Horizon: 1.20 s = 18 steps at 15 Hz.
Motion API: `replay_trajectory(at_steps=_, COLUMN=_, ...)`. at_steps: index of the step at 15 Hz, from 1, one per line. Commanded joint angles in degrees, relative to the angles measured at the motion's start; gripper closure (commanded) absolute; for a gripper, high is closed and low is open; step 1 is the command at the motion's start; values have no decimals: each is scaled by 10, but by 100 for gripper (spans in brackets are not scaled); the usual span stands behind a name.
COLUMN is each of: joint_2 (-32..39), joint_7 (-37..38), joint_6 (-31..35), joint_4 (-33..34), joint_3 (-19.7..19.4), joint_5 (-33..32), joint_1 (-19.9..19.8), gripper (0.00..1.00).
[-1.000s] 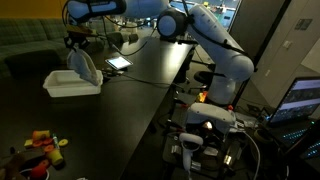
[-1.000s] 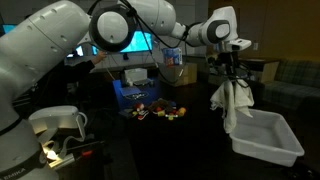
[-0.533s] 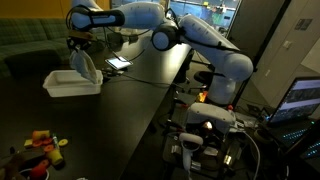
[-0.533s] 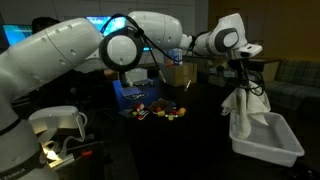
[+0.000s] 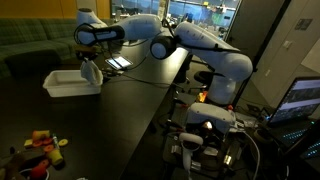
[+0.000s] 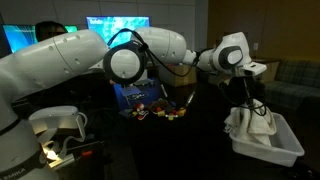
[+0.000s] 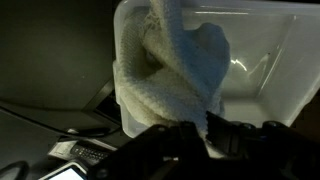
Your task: Use the towel to sweep the things on the table to the left and then put the towel in the white bin
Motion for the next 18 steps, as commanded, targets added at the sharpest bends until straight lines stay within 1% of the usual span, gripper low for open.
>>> replay_trajectory(at_steps=1, joint_2=38, joint_7=17, joint_6=-6, joint_4=48, joint_3=-9, joint_5=-4, joint_1=-5, gripper=61)
replay_trajectory(at_steps=3, joint_2=43, joint_7=5, joint_6=2, joint_4=51, joint_3=6, joint_5=9, joint_1=-13, gripper=48)
replay_trajectory(at_steps=4, joint_2=44, joint_7=0, joint_6=5, joint_4=52, joint_3=11, joint_5=13, joint_1=-15, gripper=39)
replay_trajectory(at_steps=5, joint_2=43, joint_7=5, joint_6=5, joint_4=53, joint_3=10, joint_5=13, joint_1=-15, gripper=33)
replay_trajectory(at_steps=6, joint_2=41, joint_7=3, joint_6=1, joint_4=53, joint_3=10, joint_5=13, joint_1=-15, gripper=24)
replay_trajectory(at_steps=8, joint_2=27, joint_7=-21, joint_6=-28, joint_4=48, joint_3=19, joint_5=17, joint_1=-16, gripper=11)
replay_trajectory(at_steps=9, joint_2=17, joint_7=-50, joint_6=-47, joint_4=46, joint_3=32, joint_5=24, joint_1=-17, gripper=2)
replay_trajectory(at_steps=10, joint_2=6, joint_7=-84, joint_6=-65, joint_4=39, joint_3=44, joint_5=29, joint_1=-18, gripper=0)
replay_trajectory(at_steps=13, joint_2=-38, joint_7=-159, joint_6=-134, joint_4=20, joint_3=81, joint_5=49, joint_1=-23, gripper=0)
replay_trajectory(at_steps=18, joint_2=-114, joint_7=-232, joint_6=-286, joint_4=-2, joint_3=134, joint_5=92, joint_1=-40, gripper=0)
